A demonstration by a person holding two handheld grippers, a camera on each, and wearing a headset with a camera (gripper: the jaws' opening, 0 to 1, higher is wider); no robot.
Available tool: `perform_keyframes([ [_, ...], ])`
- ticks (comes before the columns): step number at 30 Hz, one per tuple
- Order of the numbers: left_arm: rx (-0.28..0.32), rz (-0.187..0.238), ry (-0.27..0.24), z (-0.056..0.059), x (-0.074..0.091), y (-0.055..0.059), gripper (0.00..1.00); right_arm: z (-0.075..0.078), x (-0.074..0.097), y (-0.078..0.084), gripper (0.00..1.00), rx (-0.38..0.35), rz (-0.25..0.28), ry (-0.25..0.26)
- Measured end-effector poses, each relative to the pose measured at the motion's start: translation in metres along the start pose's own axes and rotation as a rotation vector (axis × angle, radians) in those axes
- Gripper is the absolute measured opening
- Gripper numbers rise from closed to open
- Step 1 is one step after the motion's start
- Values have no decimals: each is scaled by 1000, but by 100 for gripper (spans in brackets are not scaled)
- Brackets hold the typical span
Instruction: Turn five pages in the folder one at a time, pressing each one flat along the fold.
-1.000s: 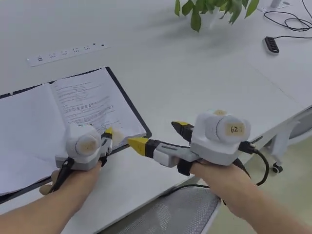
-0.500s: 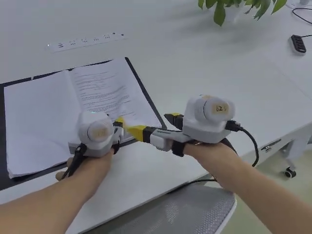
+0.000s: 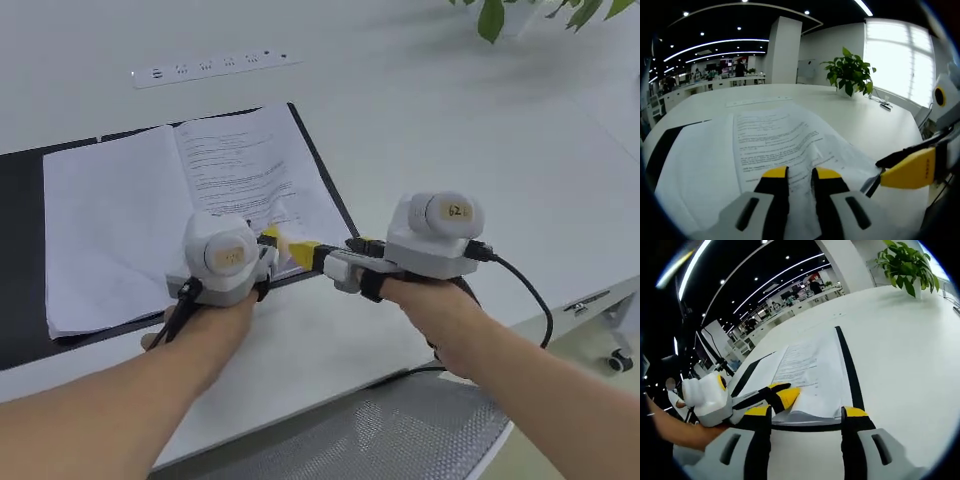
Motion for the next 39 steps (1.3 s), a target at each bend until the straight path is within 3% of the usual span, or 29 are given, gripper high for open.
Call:
perform_keyframes([
  [7,-1,3,-1,0,1,0,18,5,-5,0,45,-31,-2,9],
  [13,-2,1,1,0,1,-1,18,11,-7,-5,34,-122,16,17],
  [19,-6,3,0,0,1,-1,19,24,-6,-4,8,-237,7,57],
  [20,-7,3,1,0,1,-1,19,26,-7,-4,3,-229,9,65],
  [26,-9,0,6,0,1,-1,19,23,-5,-5,0,-201,33,77],
  [39,33,-14,33,-1,10,0,17,3,1,-15,0,-153,60,32],
])
Point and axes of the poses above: the centre of the closed fingertips' face, and the gripper's own axes: x roughly backward along the fingers, z roughly to its right, y roughly out of its underside, the point moved 2 cm from there along x, roughly backward along the fingers, and after that the axes turned 15 degrees about -x, right-handed, at the moved point
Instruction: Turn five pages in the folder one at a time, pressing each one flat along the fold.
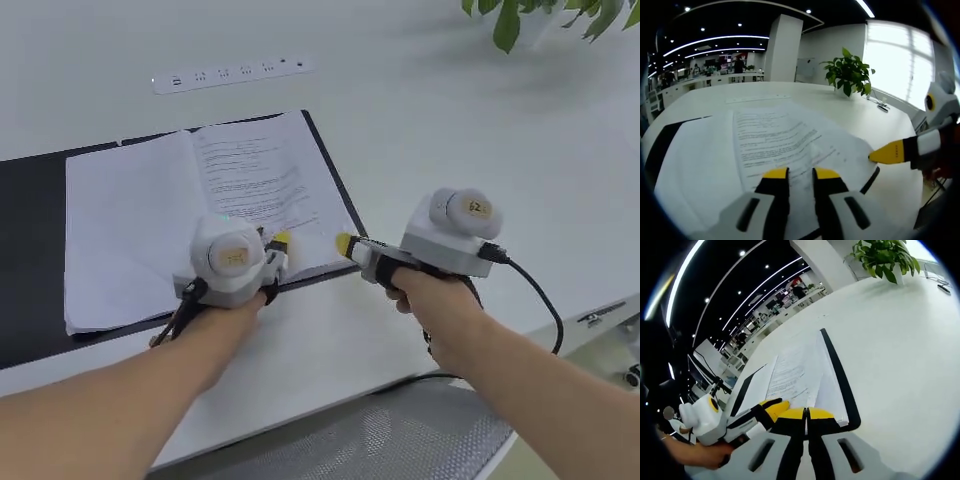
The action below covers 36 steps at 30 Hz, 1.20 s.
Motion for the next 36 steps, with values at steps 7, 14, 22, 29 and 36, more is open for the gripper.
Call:
perform_keyframes([
  [7,1,-34,25,-2,25,0,26,-22,5,-4,0,33,16,-52],
  [14,-26,-30,11,-17,56,1,34,-50,10,-4,0,71,20,-114],
  [22,-59,-16,-19,-36,95,0,34,-90,13,1,0,110,18,-199],
  [29,-48,32,-67,-54,126,-11,35,-118,8,13,0,129,-1,-253],
  [36,-42,65,-128,-79,154,-17,35,-145,-1,31,0,160,-37,-296],
])
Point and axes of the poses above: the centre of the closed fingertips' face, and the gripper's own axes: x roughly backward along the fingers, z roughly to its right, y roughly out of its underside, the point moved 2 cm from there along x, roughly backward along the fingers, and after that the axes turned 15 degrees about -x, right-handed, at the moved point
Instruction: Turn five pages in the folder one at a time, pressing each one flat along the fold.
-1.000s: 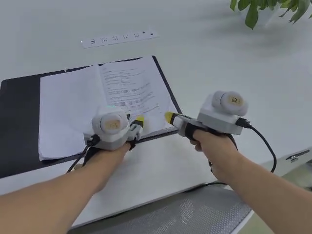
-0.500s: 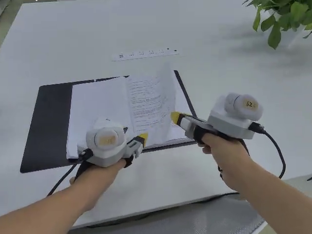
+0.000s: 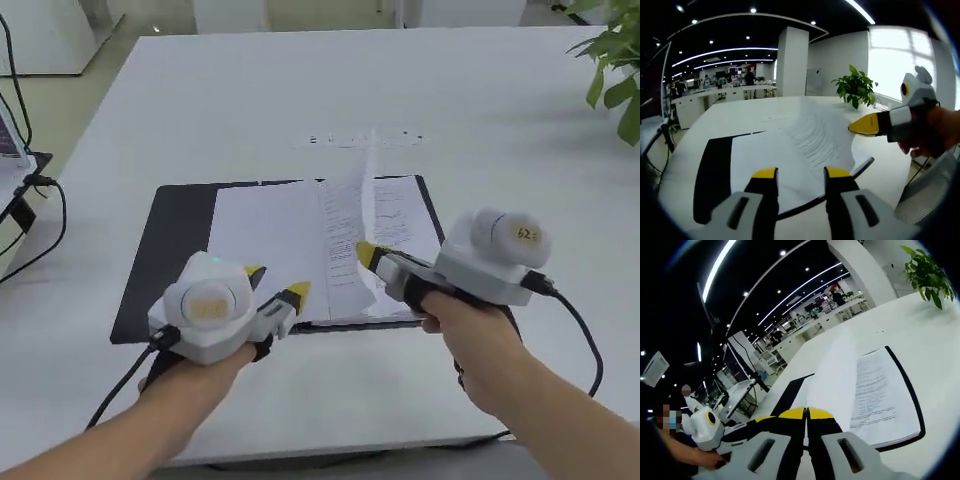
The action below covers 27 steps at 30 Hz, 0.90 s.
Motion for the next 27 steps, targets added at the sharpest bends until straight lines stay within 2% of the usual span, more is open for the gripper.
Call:
perform_keyframes([
  [5,7,15,-40,-19,15,-1,35,-17,-13,10,0,22,-27,-28],
  [14,9,30,-87,-42,39,1,35,-48,-40,38,0,69,-108,-75],
  [21,23,34,-130,-62,57,6,34,-63,-64,65,0,99,-176,-86],
  [27,39,23,-165,-76,67,14,34,-65,-83,85,0,98,-226,-72],
])
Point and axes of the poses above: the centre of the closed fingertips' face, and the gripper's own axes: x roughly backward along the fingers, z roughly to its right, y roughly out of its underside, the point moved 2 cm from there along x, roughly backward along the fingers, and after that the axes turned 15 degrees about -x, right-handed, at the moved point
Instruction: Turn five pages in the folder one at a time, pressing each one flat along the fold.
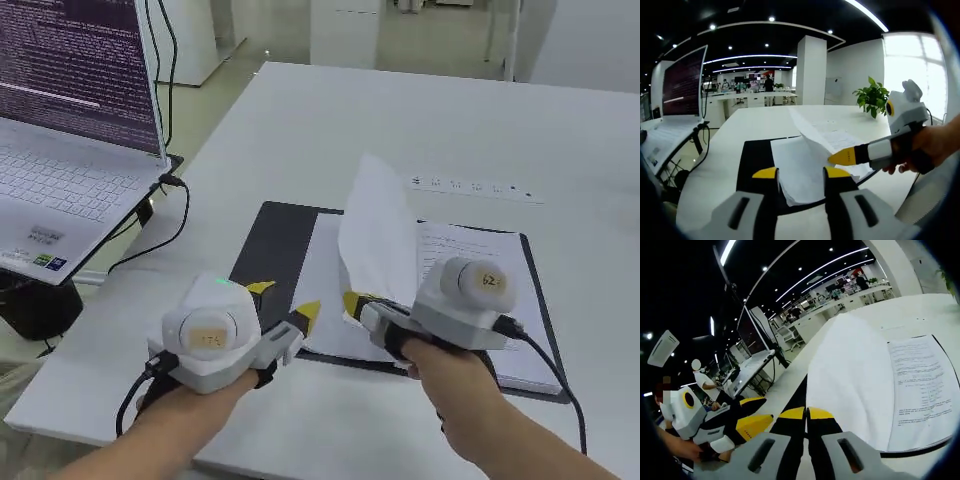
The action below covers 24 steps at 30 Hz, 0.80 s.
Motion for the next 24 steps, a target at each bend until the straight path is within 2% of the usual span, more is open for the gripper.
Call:
perform_keyframes([
  [5,23,-6,-27,-9,4,1,33,0,-17,10,0,-8,-31,10],
  [9,10,-2,-26,-9,4,-2,33,-2,-27,21,0,-2,-62,13],
  [17,20,-5,-39,-16,6,-2,33,0,-39,35,0,-4,-91,29],
  [24,26,-14,-45,-21,5,-1,32,9,-52,45,0,3,-119,58],
])
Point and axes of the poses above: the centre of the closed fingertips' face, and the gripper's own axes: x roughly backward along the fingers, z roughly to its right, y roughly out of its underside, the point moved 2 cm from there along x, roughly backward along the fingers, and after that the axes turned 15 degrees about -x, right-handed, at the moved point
